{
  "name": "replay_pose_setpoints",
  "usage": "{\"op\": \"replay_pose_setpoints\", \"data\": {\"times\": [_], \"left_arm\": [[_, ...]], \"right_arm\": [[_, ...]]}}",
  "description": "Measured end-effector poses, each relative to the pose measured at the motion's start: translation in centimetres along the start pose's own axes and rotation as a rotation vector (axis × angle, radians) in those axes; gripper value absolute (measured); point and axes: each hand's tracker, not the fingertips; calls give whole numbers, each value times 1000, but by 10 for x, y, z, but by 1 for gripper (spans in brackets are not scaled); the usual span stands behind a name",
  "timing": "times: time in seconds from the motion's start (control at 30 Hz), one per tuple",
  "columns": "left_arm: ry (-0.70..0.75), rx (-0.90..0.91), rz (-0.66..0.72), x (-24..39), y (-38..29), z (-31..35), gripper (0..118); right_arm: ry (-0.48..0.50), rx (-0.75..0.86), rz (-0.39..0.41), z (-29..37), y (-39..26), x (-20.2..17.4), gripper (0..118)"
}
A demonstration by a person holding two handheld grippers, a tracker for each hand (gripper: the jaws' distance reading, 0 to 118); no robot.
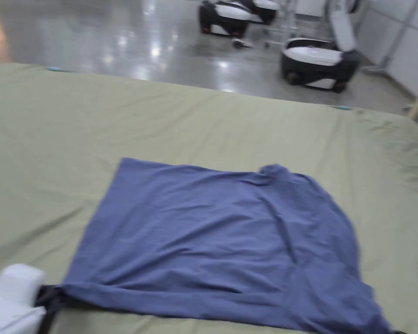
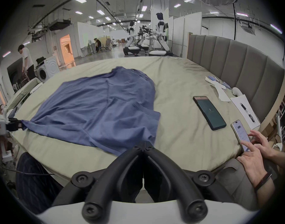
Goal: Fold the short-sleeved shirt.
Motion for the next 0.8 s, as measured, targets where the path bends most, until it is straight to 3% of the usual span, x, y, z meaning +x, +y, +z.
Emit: {"op": "replay_pose_setpoints", "data": {"times": [0.03, 0.07, 0.1, 0.13, 0.2, 0.33, 0.43, 0.47, 0.5, 0.53, 0.63, 0.8], "left_arm": [[2, 14, 8, -1, 1, 2, 0], [-4, 18, 20, 1, -1, 5, 0], [-9, 24, 29, 0, 0, 6, 0], [-3, 29, 41, 0, 1, 8, 0], [0, 41, 37, 3, 3, 11, 0], [9, 42, 51, 7, 7, 12, 0], [15, 34, 61, 7, 7, 11, 0], [16, 32, 61, 6, 5, 8, 0], [7, 23, 60, 6, 4, 8, 0], [-14, 5, 55, 6, 4, 7, 0], [-20, -3, 39, 4, 5, 8, 0], [-22, 25, 42, -4, 29, 37, 0]], "right_arm": [[-6, -2, 2, -3, -1, 3, 10], [-10, -8, 0, -7, -2, 7, 45], [-25, -26, -17, -12, -2, 11, 94], [-46, -32, -38, -16, -2, 13, 118], [0, -63, -24, -20, -6, 18, 112], [-20, -88, 21, -48, -18, 30, 113], [-2, -89, 76, -51, -21, 18, 109], [36, -69, 85, -51, -21, 17, 97], [72, -50, 82, -52, -21, 17, 66], [131, -72, 70, -59, -22, 19, 5], [158, -126, -8, -59, -13, 23, 2], [174, -67, -97, -10, 34, 30, 2]]}}
